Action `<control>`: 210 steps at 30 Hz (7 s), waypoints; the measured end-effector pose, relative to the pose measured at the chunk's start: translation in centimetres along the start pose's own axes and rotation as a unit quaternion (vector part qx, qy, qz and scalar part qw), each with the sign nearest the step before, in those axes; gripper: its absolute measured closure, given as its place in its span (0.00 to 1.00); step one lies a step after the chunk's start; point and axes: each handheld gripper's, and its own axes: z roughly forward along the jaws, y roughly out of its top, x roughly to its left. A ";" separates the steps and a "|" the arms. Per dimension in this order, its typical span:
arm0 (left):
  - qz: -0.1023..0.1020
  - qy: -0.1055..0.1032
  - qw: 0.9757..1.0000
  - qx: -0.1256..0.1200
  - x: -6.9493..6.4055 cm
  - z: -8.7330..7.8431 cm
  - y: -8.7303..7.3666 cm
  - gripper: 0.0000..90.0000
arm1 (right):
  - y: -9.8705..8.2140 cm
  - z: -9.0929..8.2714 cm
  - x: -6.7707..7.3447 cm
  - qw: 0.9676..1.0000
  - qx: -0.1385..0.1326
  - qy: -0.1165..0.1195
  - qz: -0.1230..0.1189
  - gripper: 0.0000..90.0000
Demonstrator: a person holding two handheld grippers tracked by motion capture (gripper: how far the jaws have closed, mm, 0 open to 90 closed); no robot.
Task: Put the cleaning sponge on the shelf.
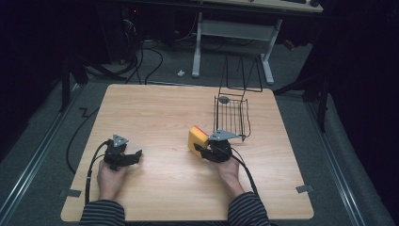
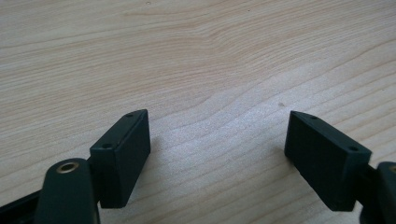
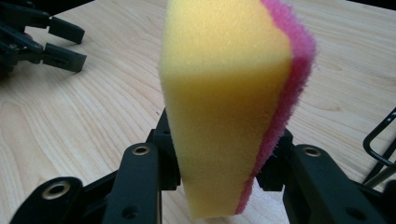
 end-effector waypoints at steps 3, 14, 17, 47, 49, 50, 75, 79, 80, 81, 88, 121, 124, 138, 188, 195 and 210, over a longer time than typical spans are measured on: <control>0.000 0.000 1.000 0.000 0.0 0.0 0.0 0.26 | 0.1 -0.5 0.1 1.000 0.000 0.003 0.000 0.67; 0.000 0.000 1.000 0.000 0.0 0.0 0.0 0.26 | 0.1 -2.3 -0.5 1.000 0.002 0.002 0.002 0.67; 0.000 0.000 1.000 0.000 0.0 0.0 0.0 0.26 | 0.1 -2.7 -0.6 1.000 -0.002 0.002 0.006 0.67; 0.000 0.000 1.000 0.000 0.0 0.0 0.0 0.26 | -0.1 -7.4 -2.6 0.999 -0.014 -0.030 0.009 0.67; 0.000 0.000 1.000 0.000 0.0 0.0 0.0 0.26 | -0.1 -7.8 -2.8 0.999 -0.020 -0.035 0.010 0.67; 0.000 0.000 1.000 0.000 0.0 0.0 0.0 0.26 | -0.1 -7.8 -2.8 0.999 -0.020 -0.035 0.010 0.67; 0.000 0.000 1.000 0.000 0.0 0.0 0.0 0.26 | -0.1 -10.1 -5.6 0.995 -0.058 -0.073 0.039 0.67; 0.000 0.000 1.000 0.000 0.0 0.0 0.0 0.26 | 0.3 -10.6 -6.2 0.994 -0.062 -0.082 0.042 0.67; 0.000 0.000 1.000 0.000 0.0 0.0 0.0 0.26 | 0.4 -10.8 -6.4 0.994 -0.063 -0.083 0.043 0.67; 0.000 0.000 1.000 0.000 0.0 0.0 0.0 0.26 | 0.5 -10.8 -6.6 0.993 -0.063 -0.085 0.043 0.67; 0.000 0.000 1.000 0.000 0.0 0.0 0.0 0.26 | 1.1 -10.8 -8.2 0.991 -0.059 -0.107 0.053 0.67; 0.000 -0.001 1.000 0.000 0.0 0.0 0.0 0.26 | 3.1 -5.2 -11.9 0.986 -0.031 -0.144 0.079 0.67; 0.000 -0.001 1.000 0.000 0.0 0.0 0.0 0.26 | 2.9 -4.3 -12.1 0.986 -0.023 -0.145 0.085 0.67; 0.000 -0.001 1.000 0.000 0.0 0.0 0.0 0.26 | 2.7 -1.9 -12.8 0.984 0.001 -0.152 0.090 0.67; 0.000 0.000 1.000 0.000 0.0 0.0 0.0 0.26 | 2.2 -4.4 -12.1 0.985 -0.006 -0.139 0.103 0.29; 0.000 -0.001 1.000 0.000 0.0 0.0 0.0 0.26 | 2.2 -5.4 -11.8 0.986 -0.007 -0.133 0.098 0.29; 0.000 -0.001 1.000 0.000 0.0 0.0 0.0 0.26 | 2.3 -8.2 -10.7 0.987 -0.031 -0.124 0.100 0.31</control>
